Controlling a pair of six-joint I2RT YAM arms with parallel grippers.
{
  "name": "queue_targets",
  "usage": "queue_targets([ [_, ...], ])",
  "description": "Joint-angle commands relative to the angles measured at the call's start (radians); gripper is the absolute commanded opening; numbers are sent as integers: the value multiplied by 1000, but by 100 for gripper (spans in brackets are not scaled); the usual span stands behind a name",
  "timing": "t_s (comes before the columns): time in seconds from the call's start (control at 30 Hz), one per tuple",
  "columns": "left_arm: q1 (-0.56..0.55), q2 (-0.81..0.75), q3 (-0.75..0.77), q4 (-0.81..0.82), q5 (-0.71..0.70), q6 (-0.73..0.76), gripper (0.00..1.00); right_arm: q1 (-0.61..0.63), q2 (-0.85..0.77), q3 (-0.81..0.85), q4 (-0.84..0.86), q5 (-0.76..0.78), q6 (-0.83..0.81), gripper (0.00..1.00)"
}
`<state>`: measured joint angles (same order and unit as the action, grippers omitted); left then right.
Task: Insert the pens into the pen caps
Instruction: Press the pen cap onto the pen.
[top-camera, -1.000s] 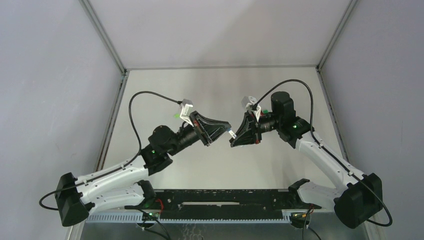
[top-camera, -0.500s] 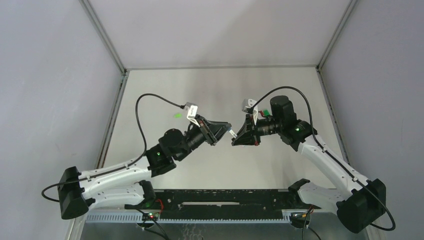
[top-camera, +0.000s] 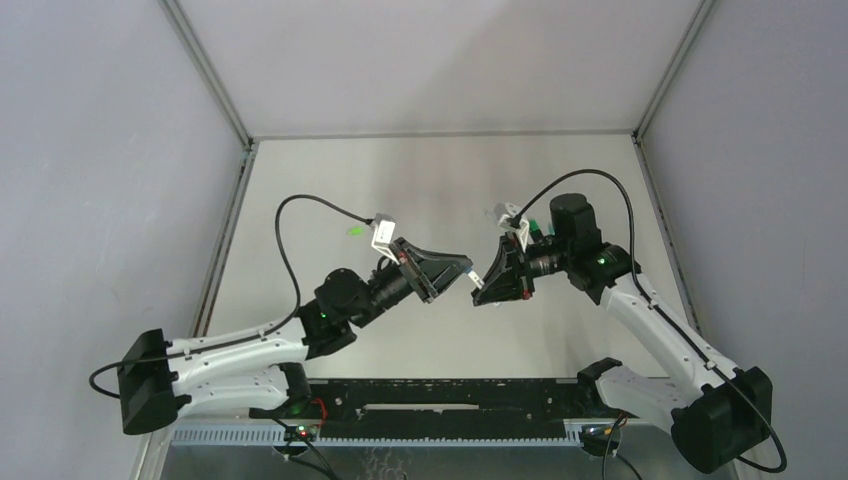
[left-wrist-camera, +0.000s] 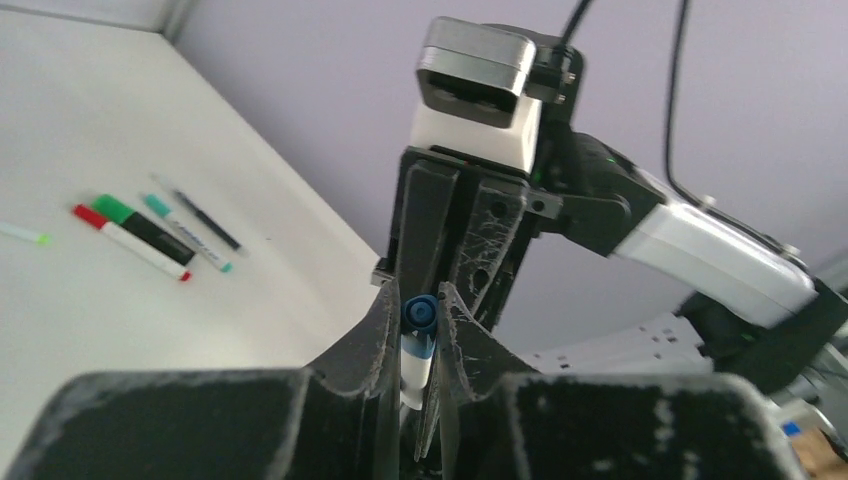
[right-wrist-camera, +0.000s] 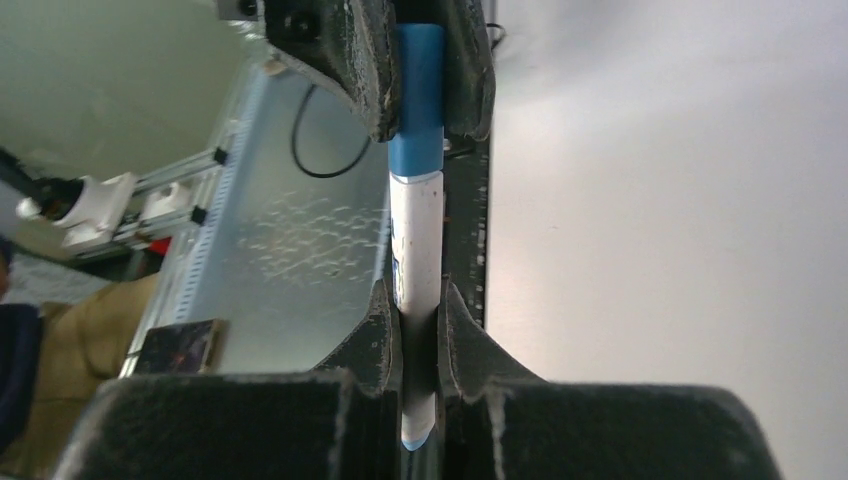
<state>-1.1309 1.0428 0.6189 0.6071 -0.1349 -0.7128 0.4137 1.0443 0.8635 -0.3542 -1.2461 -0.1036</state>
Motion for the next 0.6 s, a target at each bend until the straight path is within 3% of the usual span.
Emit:
queue_targets([
  [0.0, -81, 51, -78, -238, 495, -57, 0, -24, -10, 39, 296, -3, 85, 0],
  [0.13, -86, 170, -22, -359, 508, -42, 0, 7, -25, 72, 168, 177, -56, 0],
  [0.4, -130, 340, 146, -733, 327, -24, 0, 55, -37, 102, 91, 546, -164, 0],
  [0.57, -160, 298, 133, -782, 317, -14, 0, 22, -45, 104, 100, 552, -137, 0],
])
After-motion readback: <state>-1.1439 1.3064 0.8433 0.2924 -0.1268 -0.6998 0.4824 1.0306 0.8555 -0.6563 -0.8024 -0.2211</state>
